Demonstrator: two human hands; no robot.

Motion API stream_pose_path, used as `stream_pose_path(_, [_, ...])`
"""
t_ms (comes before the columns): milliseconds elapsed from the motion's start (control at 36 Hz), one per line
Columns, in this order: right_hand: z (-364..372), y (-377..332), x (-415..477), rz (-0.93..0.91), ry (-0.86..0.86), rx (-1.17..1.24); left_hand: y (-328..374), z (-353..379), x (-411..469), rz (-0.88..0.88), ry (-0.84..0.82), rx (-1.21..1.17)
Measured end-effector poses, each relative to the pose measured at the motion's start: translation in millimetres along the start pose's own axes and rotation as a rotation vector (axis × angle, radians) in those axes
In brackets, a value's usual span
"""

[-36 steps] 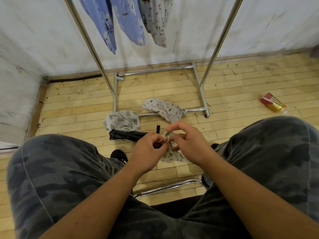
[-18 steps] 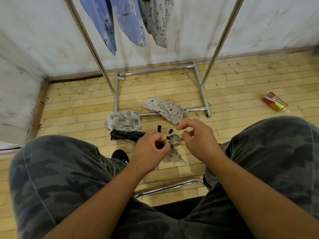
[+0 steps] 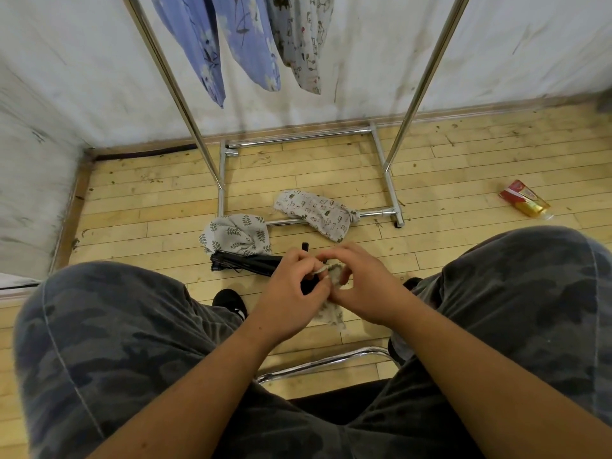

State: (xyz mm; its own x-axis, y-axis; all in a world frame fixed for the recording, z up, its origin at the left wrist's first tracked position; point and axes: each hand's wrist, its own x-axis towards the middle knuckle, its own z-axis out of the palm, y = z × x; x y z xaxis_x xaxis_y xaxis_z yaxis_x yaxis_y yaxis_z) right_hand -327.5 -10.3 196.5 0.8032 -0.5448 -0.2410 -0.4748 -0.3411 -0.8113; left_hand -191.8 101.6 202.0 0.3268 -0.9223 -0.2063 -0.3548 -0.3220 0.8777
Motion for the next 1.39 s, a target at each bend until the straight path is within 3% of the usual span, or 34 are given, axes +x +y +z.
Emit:
stream_pose_path(222, [4.7,4.2,2.0,0.023,-0.02,-0.028,-1.7,1.9,1.2,0.025,-0.02,0.057])
stream_pose_path(361, [1.8,5.0,3.0,0.02,0.068,-0.061,-4.0,0.9,4.0,0.01,-0.019,0.076])
stream_pose_path(556, [1.8,1.3,-0.3,0.099,0.078,0.098,-11.0,0.8,7.5,-0.01,0.009,0.069])
stream_pose_path(694, [0.4,-0.4,2.4,0.188,0.131,0.126,-19.7,-2.5,11.0,-0.113,0.047,-0.003])
stream_pose_path(861, [-1.4,-4.5,3.6,0.239,0.211,0.096,-26.9,-2.4,11.3,-0.262,-0.085,-0.014])
stream_pose_path(1389, [-0.2,-0.8,0.6,0.105,0.091,-0.004,-36.2,5.7,16.1,-0.068,-0.158,0.148])
